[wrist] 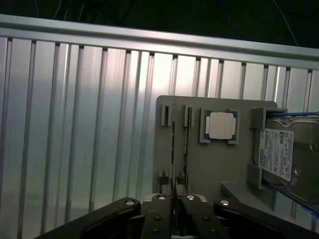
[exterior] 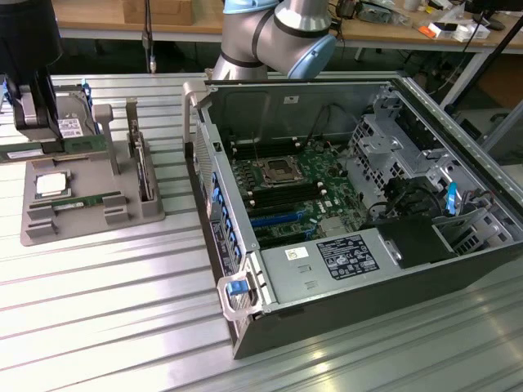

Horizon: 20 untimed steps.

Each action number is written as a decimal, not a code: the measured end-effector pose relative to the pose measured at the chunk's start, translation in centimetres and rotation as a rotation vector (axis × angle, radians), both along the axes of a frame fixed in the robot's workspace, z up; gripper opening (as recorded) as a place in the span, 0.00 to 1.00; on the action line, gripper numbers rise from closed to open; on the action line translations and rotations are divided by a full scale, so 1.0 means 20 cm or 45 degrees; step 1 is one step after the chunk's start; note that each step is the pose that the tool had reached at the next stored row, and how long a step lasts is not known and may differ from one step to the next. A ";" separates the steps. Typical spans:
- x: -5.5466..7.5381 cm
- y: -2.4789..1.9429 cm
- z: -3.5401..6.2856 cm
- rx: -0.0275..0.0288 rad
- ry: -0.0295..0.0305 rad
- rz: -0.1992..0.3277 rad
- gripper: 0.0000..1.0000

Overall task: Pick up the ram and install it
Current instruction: 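Pick up the ram and move it above insertion slot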

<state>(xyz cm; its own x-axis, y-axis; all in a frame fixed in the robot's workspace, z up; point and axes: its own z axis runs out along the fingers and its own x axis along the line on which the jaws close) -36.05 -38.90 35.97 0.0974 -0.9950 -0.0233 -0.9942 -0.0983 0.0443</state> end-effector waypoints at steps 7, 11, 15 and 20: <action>0.00 0.000 0.069 -0.0001 -0.0001 0.000 0.14; 0.00 0.000 0.086 0.0000 0.0000 0.000 0.14; 0.00 0.000 0.119 0.0000 -0.0001 0.000 0.14; 0.00 0.000 0.178 -0.0001 0.0000 0.000 0.14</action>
<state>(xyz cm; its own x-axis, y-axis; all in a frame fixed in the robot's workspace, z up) -35.97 -38.90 39.53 0.0974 -0.9950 -0.0233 -0.9942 -0.0983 0.0443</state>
